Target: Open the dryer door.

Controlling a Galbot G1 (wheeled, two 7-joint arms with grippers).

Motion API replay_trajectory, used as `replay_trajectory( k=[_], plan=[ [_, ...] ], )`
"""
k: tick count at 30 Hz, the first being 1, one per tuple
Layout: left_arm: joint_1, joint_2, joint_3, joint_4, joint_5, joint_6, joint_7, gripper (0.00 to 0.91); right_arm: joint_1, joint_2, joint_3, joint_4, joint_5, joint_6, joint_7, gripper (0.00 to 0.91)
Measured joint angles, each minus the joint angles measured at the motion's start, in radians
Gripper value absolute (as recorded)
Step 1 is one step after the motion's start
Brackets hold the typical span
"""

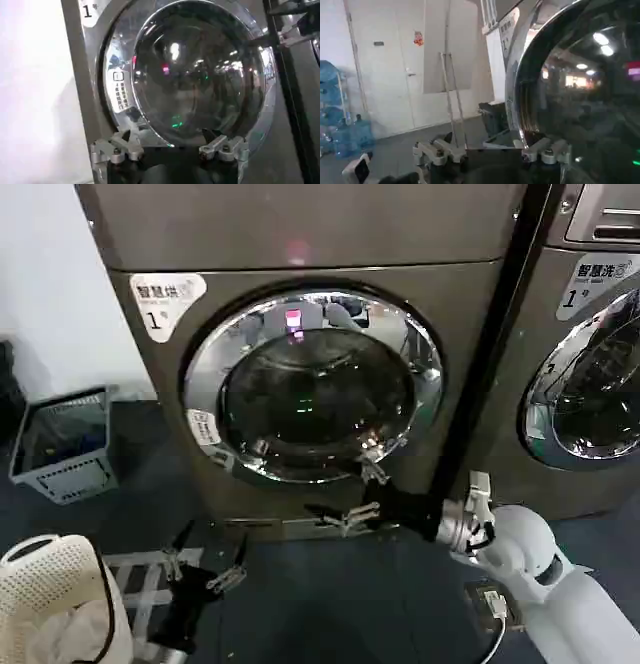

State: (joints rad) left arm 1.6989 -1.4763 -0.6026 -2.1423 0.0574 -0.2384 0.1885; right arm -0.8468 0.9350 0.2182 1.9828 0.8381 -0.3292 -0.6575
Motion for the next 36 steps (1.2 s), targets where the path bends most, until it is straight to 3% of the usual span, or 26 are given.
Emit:
replay_trajectory(
  k=[7,19,36],
  plan=[
    [0.024,-0.003,-0.015,-0.011,0.0,-0.006,0.001,0.907,0.103,0.035,-0.077,-0.09,-0.009,0.039,-0.026,0.907],
    [0.051,-0.015,-0.026,-0.028,0.005,-0.005,0.001,0.907,0.313,0.143,-0.243,-0.306,-0.048,0.064,-0.03,0.907],
    [0.052,-0.02,-0.031,-0.035,0.006,0.002,0.002,0.907,0.479,0.308,-0.393,-0.526,-0.099,0.09,-0.041,0.907]
  ],
)
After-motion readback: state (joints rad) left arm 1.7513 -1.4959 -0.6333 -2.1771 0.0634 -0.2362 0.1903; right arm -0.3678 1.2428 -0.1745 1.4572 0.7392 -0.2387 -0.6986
